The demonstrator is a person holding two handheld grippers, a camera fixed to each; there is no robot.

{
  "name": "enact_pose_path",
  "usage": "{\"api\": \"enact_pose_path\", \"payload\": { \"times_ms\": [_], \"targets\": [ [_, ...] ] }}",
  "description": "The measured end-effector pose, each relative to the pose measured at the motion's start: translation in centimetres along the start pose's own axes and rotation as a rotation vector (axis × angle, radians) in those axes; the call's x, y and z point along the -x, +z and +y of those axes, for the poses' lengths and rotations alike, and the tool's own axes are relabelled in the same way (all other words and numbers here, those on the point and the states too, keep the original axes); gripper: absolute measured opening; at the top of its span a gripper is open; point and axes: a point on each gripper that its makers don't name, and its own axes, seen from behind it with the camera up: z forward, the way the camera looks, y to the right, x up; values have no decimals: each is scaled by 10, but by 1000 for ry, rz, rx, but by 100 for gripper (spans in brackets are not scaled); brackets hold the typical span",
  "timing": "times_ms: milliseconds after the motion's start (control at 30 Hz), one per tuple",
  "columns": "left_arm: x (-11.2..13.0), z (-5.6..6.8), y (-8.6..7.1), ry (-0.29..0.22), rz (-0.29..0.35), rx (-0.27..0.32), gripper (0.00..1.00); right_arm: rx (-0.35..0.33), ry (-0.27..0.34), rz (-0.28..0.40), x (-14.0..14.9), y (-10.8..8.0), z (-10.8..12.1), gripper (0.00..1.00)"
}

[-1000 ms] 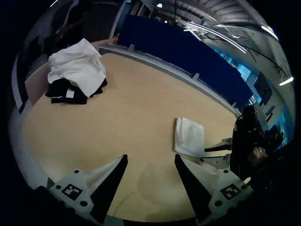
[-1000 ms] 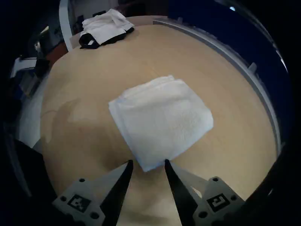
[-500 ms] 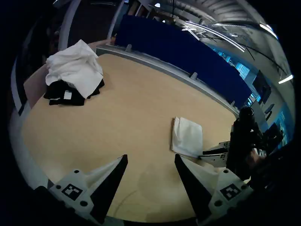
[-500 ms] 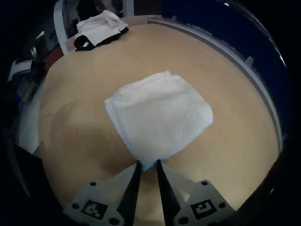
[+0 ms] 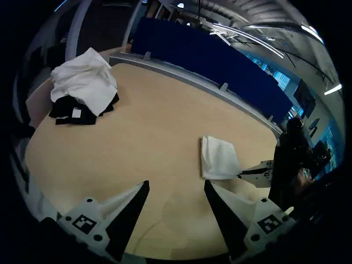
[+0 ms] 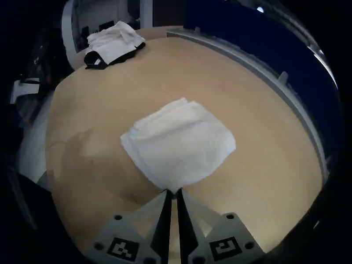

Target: Fold towel

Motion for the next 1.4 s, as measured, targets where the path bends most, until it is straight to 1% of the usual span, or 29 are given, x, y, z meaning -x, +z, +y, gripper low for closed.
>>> {"api": "enact_pose_path", "payload": {
  "times_ms": [167, 400, 500, 600, 700, 800, 1000, 1200, 1400],
  "targets": [
    [-8, 6, 3, 13, 9, 17, 92, 39, -11, 73, -35, -23, 14, 8],
    [-24, 17, 4, 40, 32, 48, 92, 82, -30, 182, -87, -67, 27, 8],
    [-29, 23, 4, 54, 39, 61, 92, 101, -42, 218, -104, -87, 32, 8],
    [-34, 28, 5, 68, 44, 76, 92, 110, -46, 243, -114, -104, 36, 8],
    [-39, 33, 7, 79, 49, 87, 92, 123, -42, 252, -117, -117, 44, 8],
    [-42, 38, 8, 86, 51, 96, 92, 136, -36, 252, -113, -127, 54, 8],
    [-40, 49, 9, 99, 47, 112, 92, 169, -16, 248, -97, -148, 78, 8],
    [-37, 58, 11, 120, 39, 116, 92, 203, 25, 247, -74, -173, 112, 8],
    [-39, 67, 11, 127, 40, 115, 92, 243, 54, 225, -40, -196, 154, 8]
  ]
}}
